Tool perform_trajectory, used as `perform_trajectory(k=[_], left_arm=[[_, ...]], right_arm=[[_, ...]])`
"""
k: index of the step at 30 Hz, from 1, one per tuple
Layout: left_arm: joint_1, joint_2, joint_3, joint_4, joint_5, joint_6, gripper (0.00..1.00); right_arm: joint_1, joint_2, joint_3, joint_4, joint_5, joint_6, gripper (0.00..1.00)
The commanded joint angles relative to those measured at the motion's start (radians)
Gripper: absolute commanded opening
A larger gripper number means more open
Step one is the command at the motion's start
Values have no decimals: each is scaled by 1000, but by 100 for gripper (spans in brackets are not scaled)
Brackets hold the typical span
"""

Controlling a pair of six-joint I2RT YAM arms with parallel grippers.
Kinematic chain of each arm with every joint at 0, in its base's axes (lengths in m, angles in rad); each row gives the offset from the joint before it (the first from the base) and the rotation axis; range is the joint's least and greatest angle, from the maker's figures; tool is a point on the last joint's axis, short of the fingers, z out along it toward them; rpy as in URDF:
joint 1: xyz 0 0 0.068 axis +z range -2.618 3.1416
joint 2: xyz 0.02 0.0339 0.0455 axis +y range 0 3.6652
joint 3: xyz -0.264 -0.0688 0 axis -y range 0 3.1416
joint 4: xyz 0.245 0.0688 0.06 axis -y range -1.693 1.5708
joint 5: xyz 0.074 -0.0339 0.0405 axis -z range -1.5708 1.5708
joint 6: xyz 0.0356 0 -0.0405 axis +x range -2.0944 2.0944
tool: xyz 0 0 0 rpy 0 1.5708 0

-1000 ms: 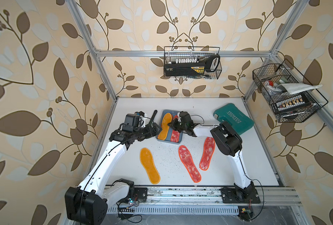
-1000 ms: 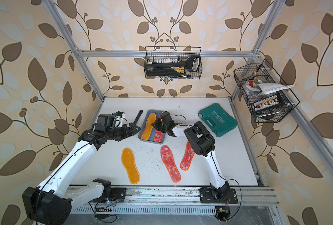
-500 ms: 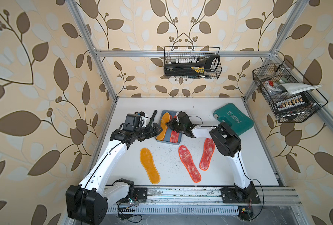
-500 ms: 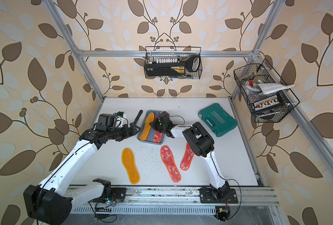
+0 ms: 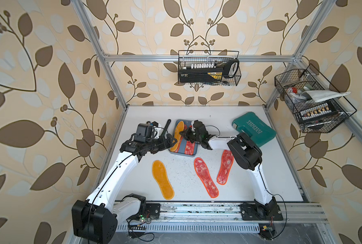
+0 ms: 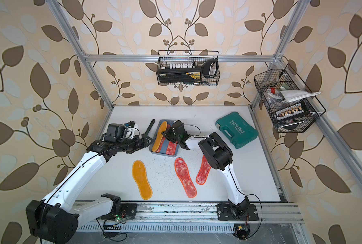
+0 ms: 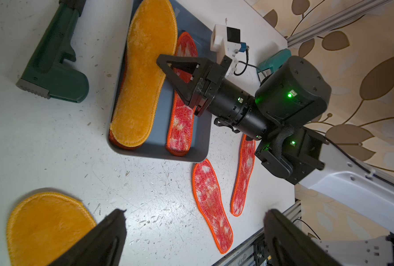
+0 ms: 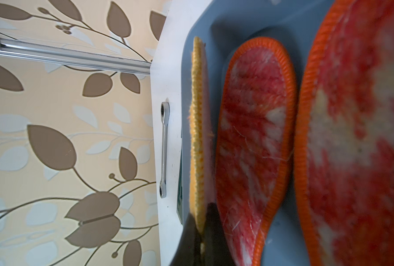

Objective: Put the insoles into the storage box
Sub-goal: Place the insole in the storage box.

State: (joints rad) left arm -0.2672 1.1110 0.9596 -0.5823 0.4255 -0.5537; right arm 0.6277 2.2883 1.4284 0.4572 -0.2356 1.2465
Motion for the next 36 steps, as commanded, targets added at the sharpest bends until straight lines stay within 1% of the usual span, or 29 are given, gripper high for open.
perform_trajectory(k=[1, 3, 9, 17, 19, 22, 26, 32, 36], left_arm=[[10, 1, -10, 12, 27, 3, 97], [9, 3, -10, 13, 26, 3, 97], [9, 12, -10, 17, 32, 0, 97], [9, 19, -8, 21, 38, -3, 97], [8, 22, -7, 22, 41, -2, 97], [8, 23, -4, 16, 39, -2, 97], [8, 17, 0, -19, 9, 14, 97], [9, -6, 3, -124, -129, 27, 97], [8, -30, -20, -192, -228, -10, 95]], right_arm=[[9, 40, 22, -58, 17, -41, 0], [8, 40, 24, -87, 18, -57, 0], [9, -1, 18, -166, 40, -112, 13], [17, -81, 12, -281, 73, -169, 45], [20, -101, 11, -304, 81, -178, 49], [26, -131, 9, -330, 91, -192, 53], [27, -172, -10, -353, 102, -201, 56], [29, -276, -63, -351, 104, -240, 58], [33, -376, -123, -379, 99, -311, 62]])
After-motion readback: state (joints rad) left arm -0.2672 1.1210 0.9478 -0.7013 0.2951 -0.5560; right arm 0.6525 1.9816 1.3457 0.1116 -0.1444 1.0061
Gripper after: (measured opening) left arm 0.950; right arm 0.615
